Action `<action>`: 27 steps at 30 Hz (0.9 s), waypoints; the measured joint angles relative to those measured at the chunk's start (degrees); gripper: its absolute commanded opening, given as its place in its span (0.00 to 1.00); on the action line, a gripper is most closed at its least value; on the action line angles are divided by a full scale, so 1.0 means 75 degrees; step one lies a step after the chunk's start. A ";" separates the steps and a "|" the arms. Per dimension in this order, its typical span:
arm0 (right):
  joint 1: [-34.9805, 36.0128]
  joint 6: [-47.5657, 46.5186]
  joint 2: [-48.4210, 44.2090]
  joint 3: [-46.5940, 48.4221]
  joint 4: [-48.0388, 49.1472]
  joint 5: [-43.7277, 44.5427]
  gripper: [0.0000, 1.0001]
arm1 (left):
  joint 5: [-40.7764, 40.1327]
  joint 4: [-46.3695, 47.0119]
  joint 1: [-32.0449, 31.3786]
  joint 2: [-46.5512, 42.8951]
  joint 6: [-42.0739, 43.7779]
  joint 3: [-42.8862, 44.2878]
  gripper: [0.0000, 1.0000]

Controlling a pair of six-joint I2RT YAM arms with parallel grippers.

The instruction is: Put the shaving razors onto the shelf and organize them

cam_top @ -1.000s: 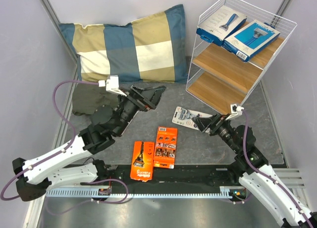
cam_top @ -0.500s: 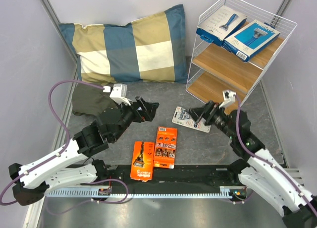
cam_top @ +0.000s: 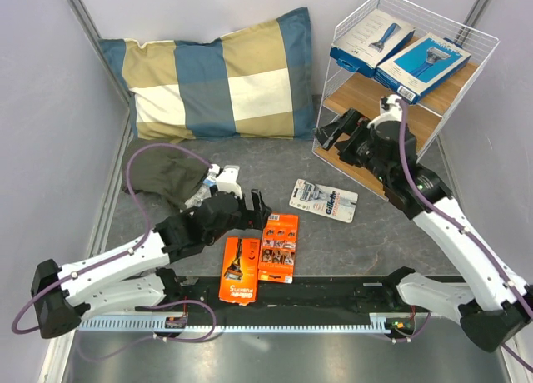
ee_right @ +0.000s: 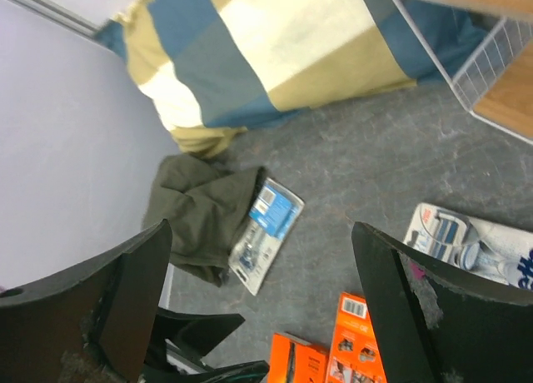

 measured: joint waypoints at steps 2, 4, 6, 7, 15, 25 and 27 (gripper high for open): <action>0.0000 0.0047 0.0265 0.0026 -0.0154 -0.0041 0.98 | 0.0157 0.0041 0.0000 0.0131 0.0009 0.0041 1.00; 0.0000 0.0050 0.0490 0.0015 -0.0408 -0.0187 0.98 | 0.0396 0.0041 0.0006 0.0259 0.0064 0.0262 1.00; 0.0000 0.0035 0.0609 -0.0009 -0.0595 -0.0356 0.98 | 0.0740 0.0047 0.0009 0.0542 0.0175 0.0822 1.00; 0.0000 0.0015 0.0618 -0.0032 -0.0641 -0.0420 0.98 | 0.1017 0.0082 0.0012 0.0778 0.0251 0.1288 1.00; 0.0003 -0.0152 0.0618 -0.0047 -0.0743 -0.1000 0.98 | 0.3348 0.0565 0.0020 0.2798 0.0533 0.4846 1.00; 0.0006 -0.0119 0.1169 0.0472 -0.0801 -0.0799 0.98 | 0.4249 0.0507 0.0335 0.3413 0.1067 0.5557 1.00; 0.0006 -0.0125 0.1169 0.0737 -0.0804 -0.0571 0.98 | 0.4462 0.0638 0.0466 0.3433 0.1067 0.5753 1.00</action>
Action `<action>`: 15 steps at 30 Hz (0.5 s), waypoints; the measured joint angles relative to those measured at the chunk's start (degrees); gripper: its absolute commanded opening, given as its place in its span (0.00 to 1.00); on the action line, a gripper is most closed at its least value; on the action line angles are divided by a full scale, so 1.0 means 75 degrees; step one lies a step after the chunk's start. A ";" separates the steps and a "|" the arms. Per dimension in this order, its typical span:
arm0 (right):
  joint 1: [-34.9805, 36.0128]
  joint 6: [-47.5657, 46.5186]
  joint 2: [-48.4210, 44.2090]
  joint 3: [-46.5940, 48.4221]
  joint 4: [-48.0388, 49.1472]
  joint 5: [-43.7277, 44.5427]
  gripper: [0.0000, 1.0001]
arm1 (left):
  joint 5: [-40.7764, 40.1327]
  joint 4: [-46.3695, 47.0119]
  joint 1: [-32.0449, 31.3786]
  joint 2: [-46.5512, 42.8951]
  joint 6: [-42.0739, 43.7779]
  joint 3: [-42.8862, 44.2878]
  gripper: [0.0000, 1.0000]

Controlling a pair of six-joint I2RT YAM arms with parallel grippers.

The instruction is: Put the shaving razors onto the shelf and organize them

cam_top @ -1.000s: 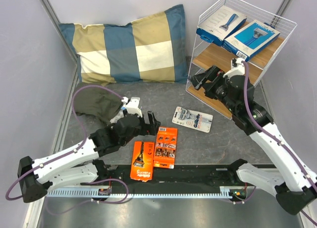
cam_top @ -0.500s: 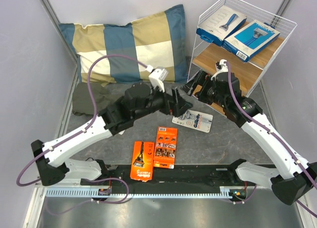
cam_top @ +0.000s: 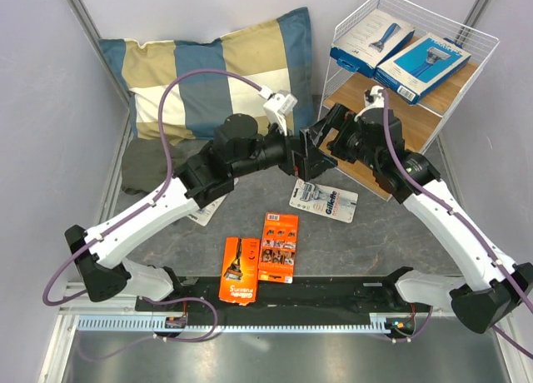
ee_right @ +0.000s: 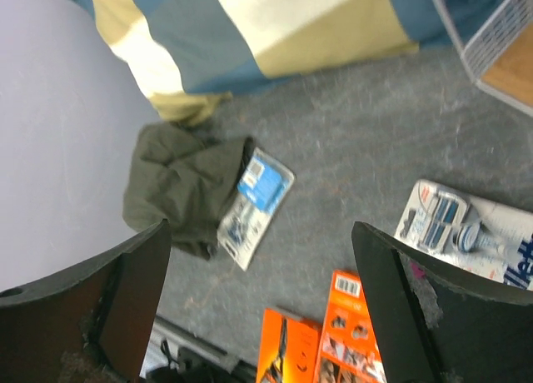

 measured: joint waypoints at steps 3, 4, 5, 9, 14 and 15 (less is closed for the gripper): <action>0.0000 -0.0006 -0.0003 0.0399 0.0044 0.0344 0.98 | 0.0391 0.0236 0.0230 0.0099 -0.0006 0.0329 1.00; 0.0000 -0.0006 -0.0003 0.0533 0.0087 0.0443 0.98 | 0.0519 0.0341 0.0315 0.0152 -0.0009 0.0449 1.00; 0.0000 -0.0012 -0.0003 0.0662 0.0122 0.0504 0.98 | 0.0621 0.0420 0.0393 0.0201 -0.0012 0.0577 0.99; -0.0003 -0.0067 -0.0003 0.1029 0.0373 0.0632 0.98 | 0.0868 0.0801 0.0565 0.0259 -0.0012 0.0863 0.97; -0.0006 -0.0099 -0.0131 0.1139 0.0810 0.0664 0.98 | 0.0979 0.1035 0.0574 0.0259 -0.0009 0.1207 0.95; -0.0006 -0.0099 -0.0181 0.1137 0.0877 0.0691 0.98 | 0.0988 0.1035 0.0574 0.0262 -0.0006 0.1285 0.95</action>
